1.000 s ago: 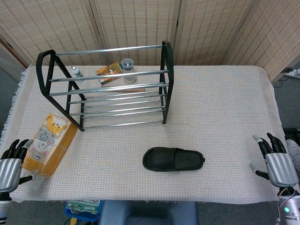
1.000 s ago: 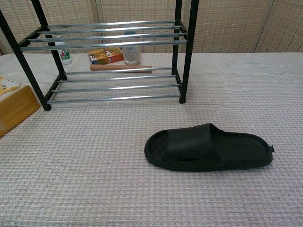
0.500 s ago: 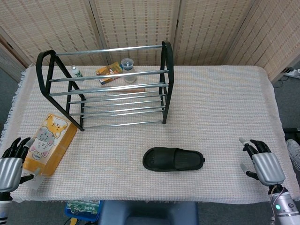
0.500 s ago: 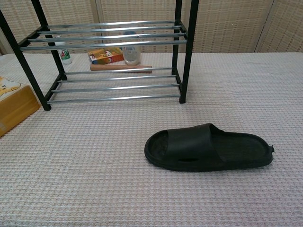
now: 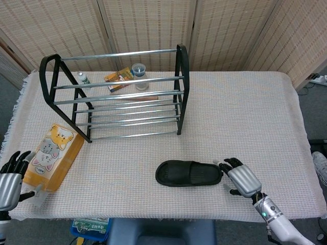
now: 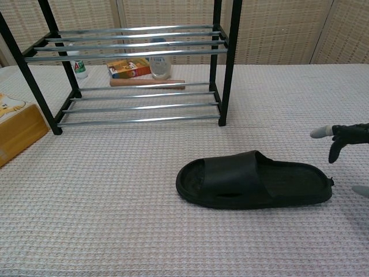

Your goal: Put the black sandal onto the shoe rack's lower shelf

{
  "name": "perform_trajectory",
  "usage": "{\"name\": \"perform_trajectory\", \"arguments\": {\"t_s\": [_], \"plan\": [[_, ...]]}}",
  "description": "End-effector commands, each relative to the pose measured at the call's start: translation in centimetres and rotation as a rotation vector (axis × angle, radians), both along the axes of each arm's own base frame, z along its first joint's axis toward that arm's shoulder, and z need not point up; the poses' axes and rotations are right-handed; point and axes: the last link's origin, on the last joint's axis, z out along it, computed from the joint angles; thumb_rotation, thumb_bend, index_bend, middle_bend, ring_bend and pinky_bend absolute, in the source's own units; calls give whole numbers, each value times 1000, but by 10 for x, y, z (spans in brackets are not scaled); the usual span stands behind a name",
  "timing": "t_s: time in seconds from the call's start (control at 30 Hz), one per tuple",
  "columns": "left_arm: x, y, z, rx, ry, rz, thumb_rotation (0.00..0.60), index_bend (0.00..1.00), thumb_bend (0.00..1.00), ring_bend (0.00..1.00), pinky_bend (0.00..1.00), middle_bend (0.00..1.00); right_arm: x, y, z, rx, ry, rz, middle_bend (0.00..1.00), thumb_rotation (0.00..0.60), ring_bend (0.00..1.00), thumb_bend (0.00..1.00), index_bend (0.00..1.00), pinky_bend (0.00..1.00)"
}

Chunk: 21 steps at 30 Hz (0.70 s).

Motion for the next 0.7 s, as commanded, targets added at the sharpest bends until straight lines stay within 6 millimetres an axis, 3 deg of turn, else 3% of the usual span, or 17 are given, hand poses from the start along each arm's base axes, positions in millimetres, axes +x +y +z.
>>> {"name": "perform_trajectory", "arguments": {"t_s": [0.03, 0.33, 0.7], "plan": [[-2, -2, 2, 4, -1, 5, 600, 144, 173, 83, 267, 144, 16, -4, -18, 63, -19, 46, 286, 600, 188, 350, 54, 153], [-7, -6, 5, 10, -5, 21, 600, 147, 173, 83, 267, 144, 42, -9, -45, 168, -58, 101, 264, 600, 189, 351, 35, 153], [-10, -7, 7, 15, -8, 22, 600, 147, 173, 82, 267, 144, 89, -23, -83, 225, -124, 170, 226, 600, 165, 358, 3, 153]]}}
